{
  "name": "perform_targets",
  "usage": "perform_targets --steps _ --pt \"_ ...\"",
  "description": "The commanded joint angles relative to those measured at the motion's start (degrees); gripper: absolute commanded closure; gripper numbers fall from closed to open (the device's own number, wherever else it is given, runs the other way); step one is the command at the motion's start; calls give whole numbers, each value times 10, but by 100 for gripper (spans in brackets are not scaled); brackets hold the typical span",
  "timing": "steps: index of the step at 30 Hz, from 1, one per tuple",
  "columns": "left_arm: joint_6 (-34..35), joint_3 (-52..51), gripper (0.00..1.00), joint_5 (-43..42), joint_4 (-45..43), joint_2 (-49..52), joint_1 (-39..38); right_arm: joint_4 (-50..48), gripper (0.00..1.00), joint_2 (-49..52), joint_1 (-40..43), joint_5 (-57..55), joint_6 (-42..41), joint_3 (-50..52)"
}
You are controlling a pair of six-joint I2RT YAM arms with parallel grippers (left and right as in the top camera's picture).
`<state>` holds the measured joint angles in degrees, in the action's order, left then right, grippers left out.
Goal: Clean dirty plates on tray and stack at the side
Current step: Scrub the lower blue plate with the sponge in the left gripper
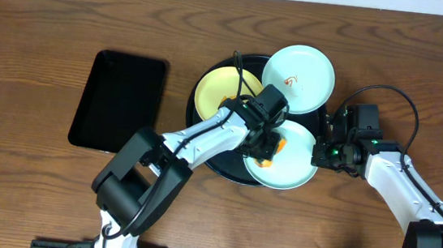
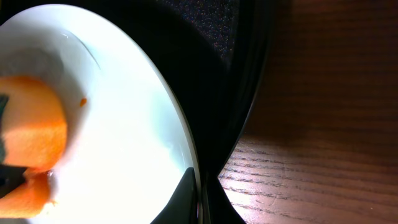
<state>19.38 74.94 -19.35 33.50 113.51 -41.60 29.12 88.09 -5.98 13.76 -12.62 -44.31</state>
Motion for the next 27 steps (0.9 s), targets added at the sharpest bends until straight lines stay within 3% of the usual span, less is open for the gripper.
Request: perform_targets --steps 1,9,20,27 --pt "-50 -15 93 0 30 -2 -3 0 99 1 -5 -2 -7 -10" --pt "-86 -14 93 -21 -84 -67 -3 0 99 1 -5 -2 -7 -10" --pt "-17 -15 92 -14 -215 -29 -11 0 99 1 -5 -2 -7 -10" --pt "11 -15 92 -13 -250 24 -19 0 99 1 -5 -2 -7 -10"
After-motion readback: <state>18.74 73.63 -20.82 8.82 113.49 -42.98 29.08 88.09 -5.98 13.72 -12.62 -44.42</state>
